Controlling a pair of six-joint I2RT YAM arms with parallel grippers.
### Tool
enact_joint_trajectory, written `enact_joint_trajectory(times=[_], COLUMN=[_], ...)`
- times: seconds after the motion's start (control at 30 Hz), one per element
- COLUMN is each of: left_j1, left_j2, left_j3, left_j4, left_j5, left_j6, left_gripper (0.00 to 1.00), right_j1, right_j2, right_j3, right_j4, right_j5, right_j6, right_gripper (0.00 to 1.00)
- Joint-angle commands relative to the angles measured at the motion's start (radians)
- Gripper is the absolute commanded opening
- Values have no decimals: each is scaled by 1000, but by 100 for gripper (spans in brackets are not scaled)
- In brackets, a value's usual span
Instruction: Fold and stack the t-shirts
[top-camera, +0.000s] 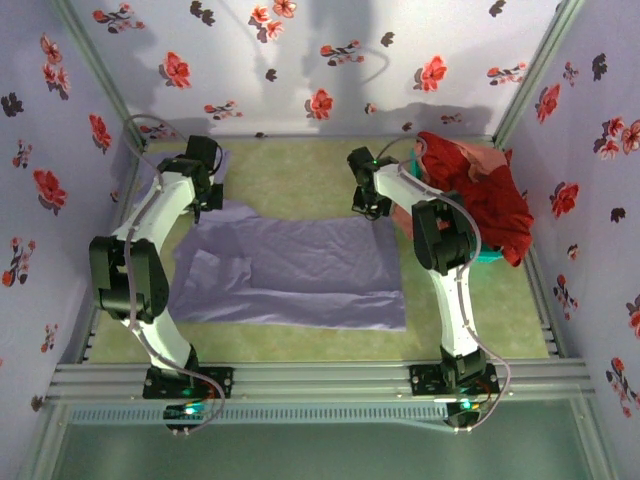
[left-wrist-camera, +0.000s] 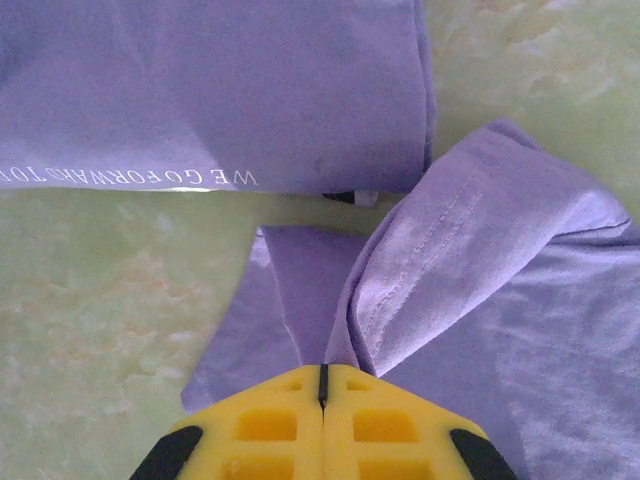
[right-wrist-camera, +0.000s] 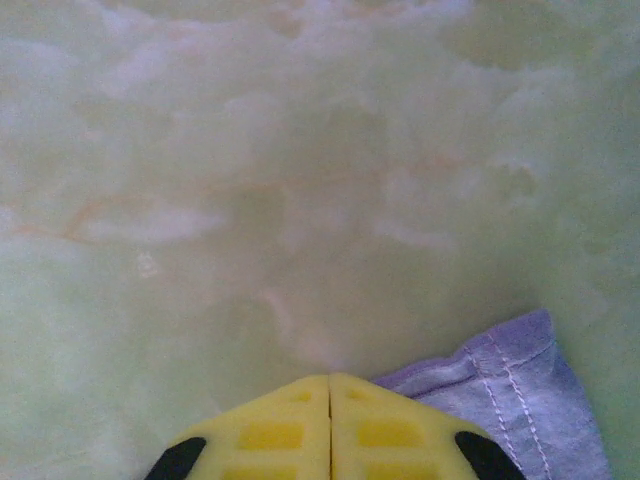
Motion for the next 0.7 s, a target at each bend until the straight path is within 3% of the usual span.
enact_joint_trajectory(times=[0.0,0.23,0.67], left_j1=[8,26,92], left_j2=[-44,-76,-254], left_j3=[-9,7,-68], left_j4=[-17,-46,-149], left_j5=[6,7,3], left_j6=[-8,-2,-6], left_gripper=[0,0,0], right_j1=[-5,12,86], right_j2=[-4,-117,-349], right_j3=[2,-26,-290], right_j4=[-51,-79,-67], right_j5=[5,47,89], right_j6=[5,-10,37], right_gripper=[1,0,0])
